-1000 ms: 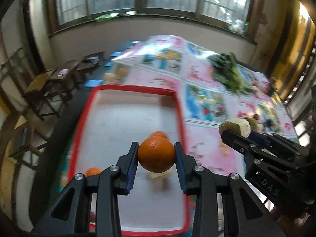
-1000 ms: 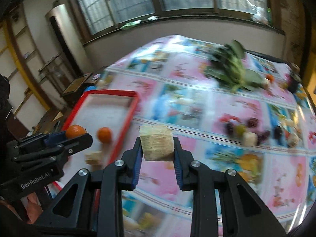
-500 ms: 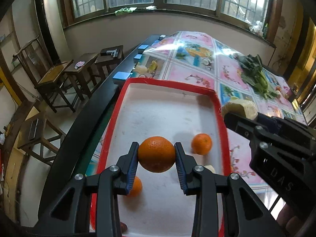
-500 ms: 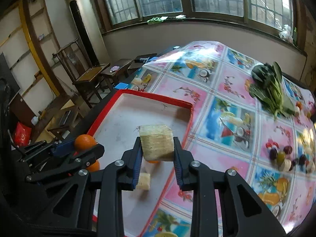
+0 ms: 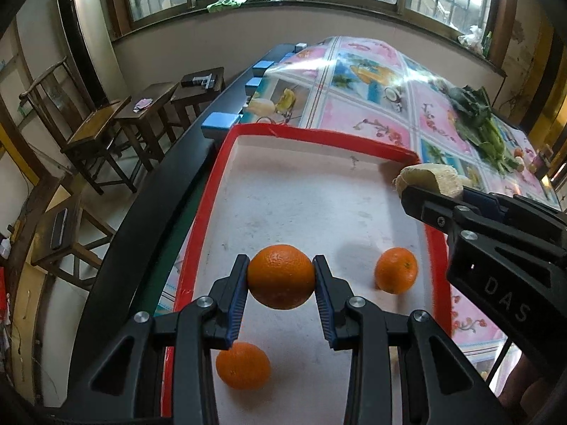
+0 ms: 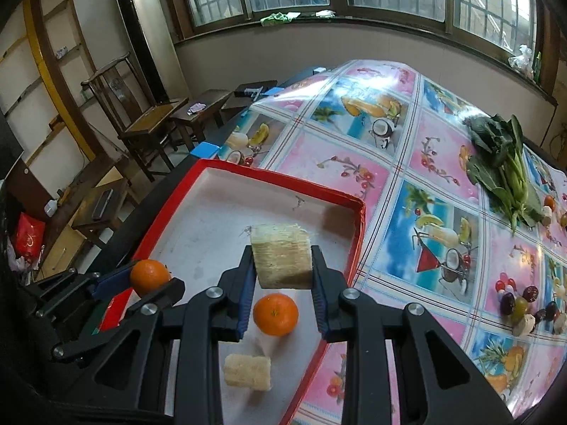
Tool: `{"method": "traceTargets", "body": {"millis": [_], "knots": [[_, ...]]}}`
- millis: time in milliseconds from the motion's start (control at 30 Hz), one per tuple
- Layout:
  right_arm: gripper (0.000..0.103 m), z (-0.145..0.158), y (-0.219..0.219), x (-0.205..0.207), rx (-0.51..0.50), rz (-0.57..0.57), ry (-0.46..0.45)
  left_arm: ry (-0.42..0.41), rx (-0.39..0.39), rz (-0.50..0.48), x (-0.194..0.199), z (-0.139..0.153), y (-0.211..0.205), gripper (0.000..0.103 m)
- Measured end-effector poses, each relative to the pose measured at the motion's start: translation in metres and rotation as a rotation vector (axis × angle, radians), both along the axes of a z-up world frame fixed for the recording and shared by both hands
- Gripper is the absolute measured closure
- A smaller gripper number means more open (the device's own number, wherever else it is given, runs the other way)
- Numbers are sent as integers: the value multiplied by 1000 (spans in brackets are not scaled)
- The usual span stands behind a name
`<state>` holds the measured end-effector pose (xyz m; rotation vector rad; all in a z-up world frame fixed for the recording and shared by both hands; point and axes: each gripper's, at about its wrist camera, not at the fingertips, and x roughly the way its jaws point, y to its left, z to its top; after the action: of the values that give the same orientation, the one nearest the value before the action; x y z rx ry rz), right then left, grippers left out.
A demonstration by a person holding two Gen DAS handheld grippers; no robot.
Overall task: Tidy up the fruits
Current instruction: 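Carry the orange in the left gripper over the tray while right gripper carries the cylinder, then open right gripper to drop the cylinder in the tray while left gripper releases the orange, then move both open grippers back over the fruit on the table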
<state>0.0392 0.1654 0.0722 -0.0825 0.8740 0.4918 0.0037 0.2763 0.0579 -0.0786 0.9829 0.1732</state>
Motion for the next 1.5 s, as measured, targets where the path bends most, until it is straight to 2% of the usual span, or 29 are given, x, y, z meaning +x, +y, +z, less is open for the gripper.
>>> {"method": "traceTargets", "body": {"millis": [700,933,1000,1233,1333,1500], "knots": [[72,-22,10,25,-32,2,52,46,8,21,16,-20,5,67],[72,-22,12,28,-33,6,52,58,-2,28,18,-25,8,67],[77,-21,12,29,-36,9,49,59,-2,30,19,-26,8,67],[77,-20,7,27,-21,-2,49,63,7,27,23,-29,5,66],[77,-19,6,27,-14,-6,49,65,1,32,24,-29,5,64],[77,-20,5,26,-9,-9,52,51,7,41,24,-28,5,53]]}}
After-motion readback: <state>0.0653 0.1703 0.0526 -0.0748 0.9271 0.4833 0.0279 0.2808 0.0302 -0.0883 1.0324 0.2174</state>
